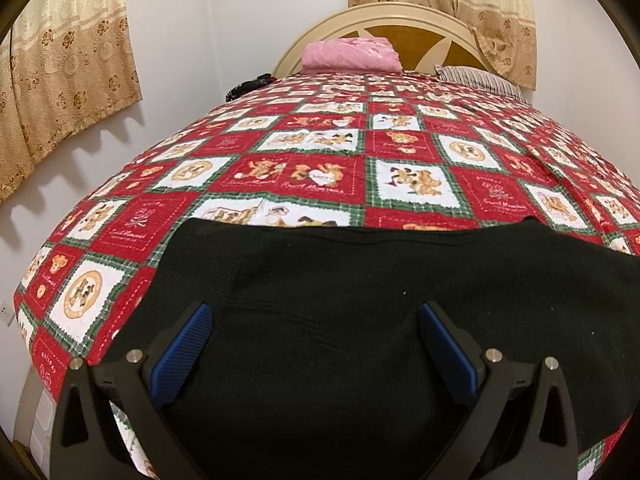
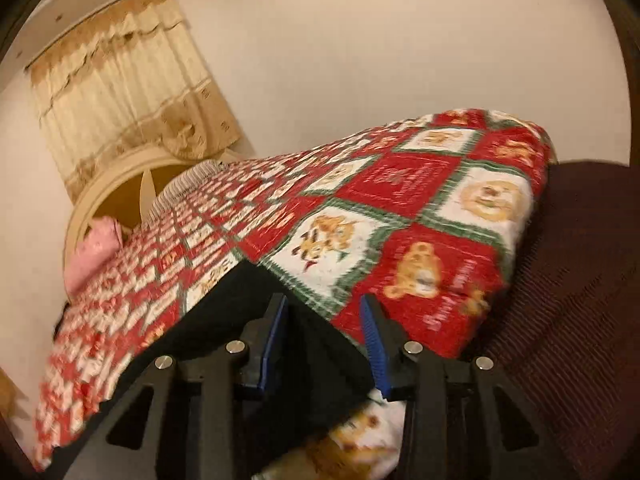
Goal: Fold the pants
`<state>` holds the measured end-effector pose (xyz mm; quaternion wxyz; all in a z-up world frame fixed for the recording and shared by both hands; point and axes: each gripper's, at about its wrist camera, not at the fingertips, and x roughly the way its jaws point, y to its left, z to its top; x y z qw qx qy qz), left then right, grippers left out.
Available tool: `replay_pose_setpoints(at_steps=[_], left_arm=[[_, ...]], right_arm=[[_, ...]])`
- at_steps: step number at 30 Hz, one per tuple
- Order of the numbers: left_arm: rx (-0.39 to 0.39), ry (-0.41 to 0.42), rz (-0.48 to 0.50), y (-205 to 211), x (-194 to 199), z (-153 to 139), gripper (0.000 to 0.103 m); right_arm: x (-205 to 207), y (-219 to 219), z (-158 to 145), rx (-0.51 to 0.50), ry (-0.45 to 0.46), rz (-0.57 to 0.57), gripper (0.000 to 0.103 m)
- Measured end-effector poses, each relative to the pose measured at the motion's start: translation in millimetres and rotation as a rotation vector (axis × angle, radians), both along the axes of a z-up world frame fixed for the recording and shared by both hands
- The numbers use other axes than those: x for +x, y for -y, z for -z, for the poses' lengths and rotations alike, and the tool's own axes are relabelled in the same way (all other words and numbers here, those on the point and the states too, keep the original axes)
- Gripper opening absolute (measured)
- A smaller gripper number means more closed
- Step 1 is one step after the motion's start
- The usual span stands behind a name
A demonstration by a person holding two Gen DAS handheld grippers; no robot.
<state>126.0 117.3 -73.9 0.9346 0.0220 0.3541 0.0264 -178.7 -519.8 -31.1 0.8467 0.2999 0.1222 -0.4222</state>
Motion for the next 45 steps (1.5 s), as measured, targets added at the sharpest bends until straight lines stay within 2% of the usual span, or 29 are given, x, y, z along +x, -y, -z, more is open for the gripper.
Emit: replay_pose_setpoints(at_steps=[2, 4, 6, 7, 8, 9, 12, 14, 16, 17, 18, 20, 23, 25, 26, 27, 31, 35, 37, 38, 39, 41, 43, 45], left_arm=[[0.001, 0.0, -0.002, 0, 0, 0, 0.103], [0.004, -0.001, -0.004, 1, 0, 1, 0.103], [0.005, -0.002, -0.006, 2, 0, 1, 0.103], [0.004, -0.001, -0.005, 2, 0, 1, 0.103], [0.004, -0.001, -0.005, 1, 0, 1, 0.103], [0.005, -0.002, -0.005, 2, 0, 1, 0.103], [0.005, -0.001, -0.006, 2, 0, 1, 0.103], [0.005, -0.001, -0.006, 2, 0, 0, 0.103], [0.005, -0.002, -0.006, 2, 0, 0, 0.103], [0.006, -0.002, -0.006, 2, 0, 0, 0.103], [0.006, -0.003, -0.006, 2, 0, 1, 0.103], [0.007, -0.004, -0.007, 3, -1, 0, 0.103], [0.007, -0.003, -0.007, 3, 0, 0, 0.103], [0.007, -0.004, -0.007, 3, -1, 0, 0.103], [0.008, -0.004, -0.007, 3, 0, 0, 0.103], [0.008, -0.005, -0.007, 3, 0, 0, 0.103], [0.008, -0.004, -0.007, 3, -1, 0, 0.103], [0.006, -0.003, -0.008, 3, -1, 0, 0.103], [0.007, -0.002, -0.009, 4, -1, 0, 0.103], [0.008, -0.001, -0.009, 4, -1, 0, 0.103], [0.007, -0.001, -0.009, 3, -1, 0, 0.103], [0.005, 0.0, -0.008, 4, -1, 0, 0.103], [0.006, 0.002, -0.01, 4, -1, 0, 0.103], [0.006, 0.002, -0.011, 4, -2, 0, 0.103]], right_arm=[[0, -15, -10, -0.071, 0.017, -0.041, 0.04], [22, -25, -22, -0.129, -0.072, -0.15, 0.04], [40, -24, -30, -0.175, -0.149, -0.178, 0.044], [45, -18, -30, -0.172, -0.157, -0.189, 0.05], [47, -10, -28, -0.153, -0.16, -0.201, 0.065], [49, 0, -24, -0.122, -0.169, -0.208, 0.068], [51, 17, -1, -0.033, -0.227, -0.258, 0.068], [50, 8, 5, -0.104, -0.272, -0.294, 0.068], [56, -2, 8, -0.16, -0.357, -0.317, 0.062], [57, -6, 7, -0.17, -0.369, -0.336, 0.049], [55, -8, 6, -0.156, -0.361, -0.362, 0.031], [53, -10, 2, -0.157, -0.365, -0.384, 0.017], [47, -8, -6, -0.203, -0.369, -0.325, 0.014], [36, 3, -7, -0.168, -0.301, -0.261, 0.014], [32, 9, -5, -0.143, -0.295, -0.217, 0.003], [29, 18, 2, -0.101, -0.28, -0.205, 0.004], [20, 20, 2, -0.096, -0.194, -0.255, 0.004], [-3, 21, -2, -0.029, -0.028, -0.253, 0.008], [-15, 19, -4, 0.005, 0.067, -0.251, 0.014], [-21, 15, -5, 0.009, 0.1, -0.251, 0.028], [-25, 11, -6, 0.0, 0.122, -0.247, 0.052], [-27, 3, -9, -0.038, 0.128, -0.228, 0.077], [-22, -1, -8, -0.056, 0.098, -0.222, 0.077], [-12, -1, -2, -0.031, 0.062, -0.245, 0.077]])
